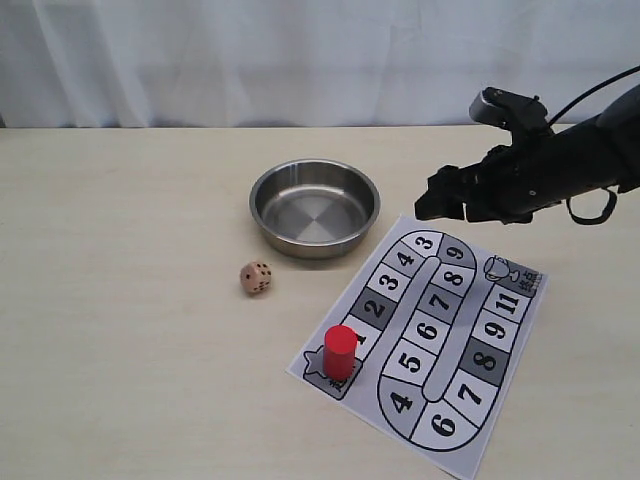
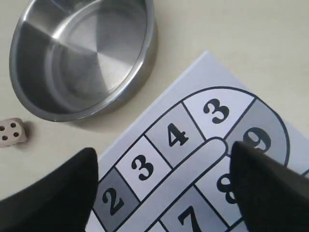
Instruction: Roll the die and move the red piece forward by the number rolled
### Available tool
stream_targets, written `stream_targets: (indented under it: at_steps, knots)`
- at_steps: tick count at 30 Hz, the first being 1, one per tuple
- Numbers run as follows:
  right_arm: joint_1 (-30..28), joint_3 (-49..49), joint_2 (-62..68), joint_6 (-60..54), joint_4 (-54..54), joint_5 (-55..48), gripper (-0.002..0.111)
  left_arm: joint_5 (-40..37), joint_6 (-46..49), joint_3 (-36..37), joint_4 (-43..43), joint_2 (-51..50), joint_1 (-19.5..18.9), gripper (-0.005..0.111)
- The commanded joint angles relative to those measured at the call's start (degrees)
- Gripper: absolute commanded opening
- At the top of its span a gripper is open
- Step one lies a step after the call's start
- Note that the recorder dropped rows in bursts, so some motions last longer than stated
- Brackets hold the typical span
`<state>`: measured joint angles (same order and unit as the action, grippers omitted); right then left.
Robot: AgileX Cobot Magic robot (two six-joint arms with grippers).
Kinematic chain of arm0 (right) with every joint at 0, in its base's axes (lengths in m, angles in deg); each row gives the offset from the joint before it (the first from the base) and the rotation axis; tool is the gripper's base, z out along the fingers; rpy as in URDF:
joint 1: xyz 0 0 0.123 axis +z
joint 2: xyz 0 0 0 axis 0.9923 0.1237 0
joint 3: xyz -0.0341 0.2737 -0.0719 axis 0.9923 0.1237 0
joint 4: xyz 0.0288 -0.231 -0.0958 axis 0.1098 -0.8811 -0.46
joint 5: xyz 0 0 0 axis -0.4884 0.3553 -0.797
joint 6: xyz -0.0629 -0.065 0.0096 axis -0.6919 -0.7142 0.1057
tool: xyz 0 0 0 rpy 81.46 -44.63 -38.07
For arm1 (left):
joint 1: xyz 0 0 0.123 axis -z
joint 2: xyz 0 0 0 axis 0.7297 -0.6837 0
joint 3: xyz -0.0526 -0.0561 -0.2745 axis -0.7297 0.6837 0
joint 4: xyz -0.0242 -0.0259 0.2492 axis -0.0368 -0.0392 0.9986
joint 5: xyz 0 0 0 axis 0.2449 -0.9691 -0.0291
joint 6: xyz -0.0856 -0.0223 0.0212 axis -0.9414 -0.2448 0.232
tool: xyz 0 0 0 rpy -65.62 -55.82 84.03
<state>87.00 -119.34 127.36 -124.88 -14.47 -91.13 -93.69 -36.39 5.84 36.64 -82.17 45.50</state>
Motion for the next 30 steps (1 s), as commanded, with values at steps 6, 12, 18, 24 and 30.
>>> stream_targets:
  at_steps: [6,12,18,24,30]
  knots:
    - [0.1,0.3,-0.8,-1.8,-1.1,0.9,0.067,0.8,-0.3,0.1,0.0,0.0,0.0,0.000]
    - [0.1,-0.7,-3.8,-2.6,-1.1,-4.3,0.045,0.8,-0.3,0.1,0.0,0.0,0.0,0.000]
    - [4.3,-0.7,-5.1,-4.9,-1.7,-6.5,0.013,0.8,-0.3,0.1,0.0,0.0,0.0,0.000]
    - [15.1,-0.7,-5.0,-5.6,-1.9,-3.9,0.004,0.8,-0.3,0.1,0.0,0.0,0.0,0.000]
    - [25.1,-0.7,-4.9,-2.6,-3.9,1.5,0.004,0.8,-0.3,0.1,-0.1,0.0,0.0,0.000]
